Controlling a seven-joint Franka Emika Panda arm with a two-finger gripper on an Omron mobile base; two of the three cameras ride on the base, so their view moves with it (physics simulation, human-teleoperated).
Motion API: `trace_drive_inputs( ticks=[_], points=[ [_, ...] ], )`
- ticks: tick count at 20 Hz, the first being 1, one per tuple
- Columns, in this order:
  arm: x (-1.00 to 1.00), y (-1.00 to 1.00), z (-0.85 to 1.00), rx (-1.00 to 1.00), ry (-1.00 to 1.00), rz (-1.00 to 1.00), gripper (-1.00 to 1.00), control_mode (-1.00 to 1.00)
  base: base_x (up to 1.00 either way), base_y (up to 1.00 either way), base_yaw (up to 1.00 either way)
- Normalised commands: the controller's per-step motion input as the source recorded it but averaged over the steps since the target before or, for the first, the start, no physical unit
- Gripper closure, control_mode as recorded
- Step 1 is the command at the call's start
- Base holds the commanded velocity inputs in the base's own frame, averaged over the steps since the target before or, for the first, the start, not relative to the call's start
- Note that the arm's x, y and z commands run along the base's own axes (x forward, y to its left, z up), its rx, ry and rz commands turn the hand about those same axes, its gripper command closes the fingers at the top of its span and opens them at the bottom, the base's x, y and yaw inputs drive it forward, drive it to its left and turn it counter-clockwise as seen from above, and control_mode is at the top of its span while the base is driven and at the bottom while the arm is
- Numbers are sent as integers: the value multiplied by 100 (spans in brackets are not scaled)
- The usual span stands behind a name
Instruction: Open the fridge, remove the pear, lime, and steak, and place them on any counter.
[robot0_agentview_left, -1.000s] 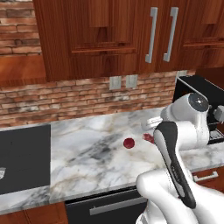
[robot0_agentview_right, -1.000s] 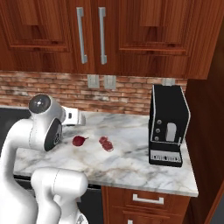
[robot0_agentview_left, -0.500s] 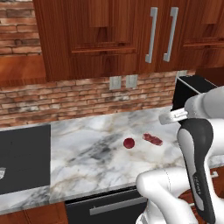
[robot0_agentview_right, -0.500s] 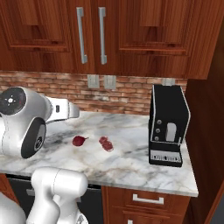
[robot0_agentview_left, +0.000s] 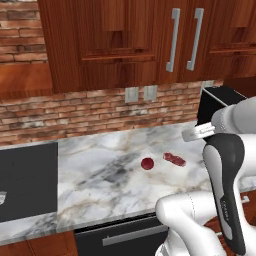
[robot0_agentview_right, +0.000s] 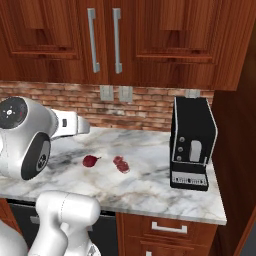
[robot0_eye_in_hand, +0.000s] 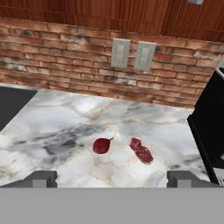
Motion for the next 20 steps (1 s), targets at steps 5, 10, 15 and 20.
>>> trace_drive_inputs(
  ticks=[5, 10, 15, 20],
  points=[
    [0, 0, 0, 0, 0, 0, -100, -100, 0, 0, 0],
    [0, 0, 0, 0, 0, 0, -100, 100, -59, -19, -1],
    [0, 0, 0, 0, 0, 0, -100, 100, -100, -47, -5],
    [0, 0, 0, 0, 0, 0, -100, 100, -100, -57, -6]
  ],
)
